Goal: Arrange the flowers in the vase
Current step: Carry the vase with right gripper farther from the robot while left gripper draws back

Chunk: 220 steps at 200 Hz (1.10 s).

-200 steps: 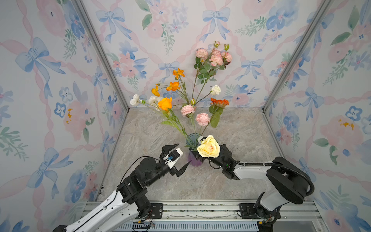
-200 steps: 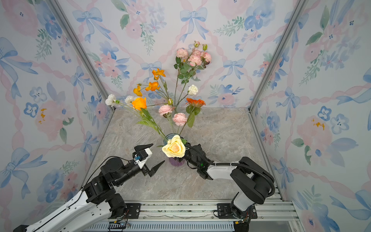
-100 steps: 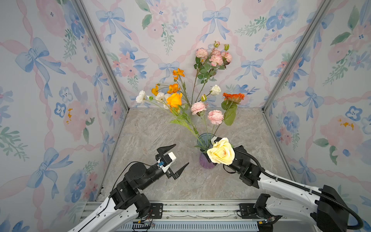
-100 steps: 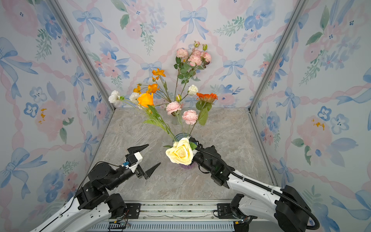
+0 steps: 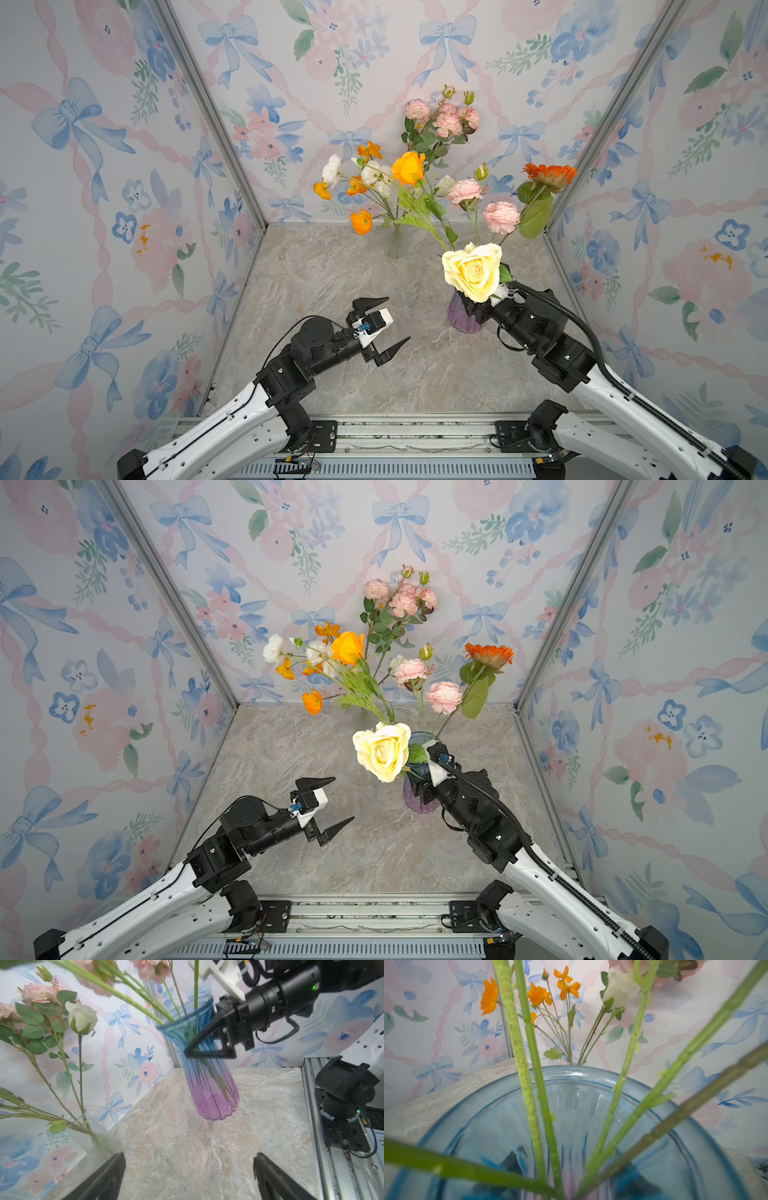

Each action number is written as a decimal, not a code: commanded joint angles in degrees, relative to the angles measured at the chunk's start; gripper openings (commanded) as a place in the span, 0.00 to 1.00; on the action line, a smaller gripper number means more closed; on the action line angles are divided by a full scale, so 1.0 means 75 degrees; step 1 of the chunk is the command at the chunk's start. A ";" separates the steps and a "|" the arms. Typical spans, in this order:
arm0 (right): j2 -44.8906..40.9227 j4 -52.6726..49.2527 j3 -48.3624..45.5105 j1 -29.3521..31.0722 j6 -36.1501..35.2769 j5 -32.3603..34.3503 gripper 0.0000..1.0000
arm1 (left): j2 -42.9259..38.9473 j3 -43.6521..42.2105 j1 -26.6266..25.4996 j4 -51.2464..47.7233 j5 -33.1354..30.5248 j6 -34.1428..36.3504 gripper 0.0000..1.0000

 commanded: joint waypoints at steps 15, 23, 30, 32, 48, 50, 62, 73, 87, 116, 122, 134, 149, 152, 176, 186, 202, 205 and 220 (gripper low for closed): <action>-0.0684 0.0990 0.0984 -0.0350 0.0019 0.0629 0.37 | 0.0865 0.0518 0.0093 0.0558 0.0547 0.0452 0.98; -0.0662 0.0939 0.1063 -0.0412 -0.0096 0.0815 0.37 | 0.1029 0.0773 0.0101 0.0584 0.0629 0.0488 0.98; -0.0613 0.0871 0.1151 -0.0480 -0.0192 0.1034 0.37 | 0.1153 0.0858 0.0108 0.0647 0.0709 0.0514 0.98; -0.0597 0.0864 0.1164 -0.0500 -0.0219 0.1085 0.37 | 0.1182 0.0882 0.0105 0.0661 0.0726 0.0511 0.98; -0.0433 0.0974 0.1243 -0.0729 -0.0417 0.1403 0.37 | 0.1424 0.1108 0.0108 0.0814 0.0951 0.0544 0.98; -0.0409 0.1036 0.1228 -0.0756 -0.0445 0.1432 0.37 | 0.1455 0.1137 0.0108 0.0829 0.0983 0.0545 0.98; -0.0263 0.1528 0.1069 -0.0972 -0.0559 0.1586 0.37 | 0.1685 0.1378 0.0108 0.0877 0.1196 0.0589 0.98; -0.0103 0.2027 0.0923 -0.1183 -0.0641 0.1680 0.37 | 0.1908 0.1605 0.0108 0.0906 0.1397 0.0650 0.98; 0.0205 0.2507 0.0834 -0.1508 -0.0692 0.1741 0.37 | 0.2228 0.1830 0.0108 0.0949 0.1566 0.0758 0.98; 0.0979 0.3559 0.0643 -0.2287 -0.0586 0.1605 0.37 | 0.2765 0.2085 0.0108 0.1077 0.1537 0.1144 0.98; 0.1138 0.3711 0.0639 -0.2484 -0.0410 0.1549 0.37 | 0.2832 0.2100 0.0120 0.1098 0.1518 0.1192 0.98; 0.1442 0.3856 0.0673 -0.2905 -0.0029 0.1314 0.37 | 0.2929 0.2007 0.0160 0.1203 0.1526 0.1205 0.98; 0.1751 0.4231 0.0619 -0.3412 0.0378 0.0976 0.37 | 0.2988 0.1712 0.0288 0.1548 0.1564 0.0943 0.98; 0.1814 0.4354 0.0582 -0.3513 0.0446 0.0871 0.37 | 0.2993 0.1677 0.0295 0.1561 0.1558 0.0876 0.98; 0.2257 0.5056 0.0367 -0.4093 0.0743 0.0625 0.37 | 0.2995 0.1564 0.0307 0.1566 0.1412 0.0777 0.98; 0.2446 0.5302 0.0282 -0.4291 0.0851 0.0524 0.37 | 0.3018 0.1550 0.0307 0.1573 0.1286 0.0788 0.98; 0.2795 0.6062 0.0040 -0.4543 0.0933 0.0263 0.37 | 0.3081 0.1561 0.0351 0.1552 0.1202 0.0792 0.98; 0.2860 0.6220 0.0008 -0.4578 0.0946 0.0231 0.37 | 0.3089 0.1567 0.0354 0.1565 0.1207 0.0791 0.98; 0.3229 0.6682 -0.0074 -0.4659 0.0857 0.0222 0.37 | 0.3169 0.1601 0.0383 0.1537 0.1233 0.0771 0.98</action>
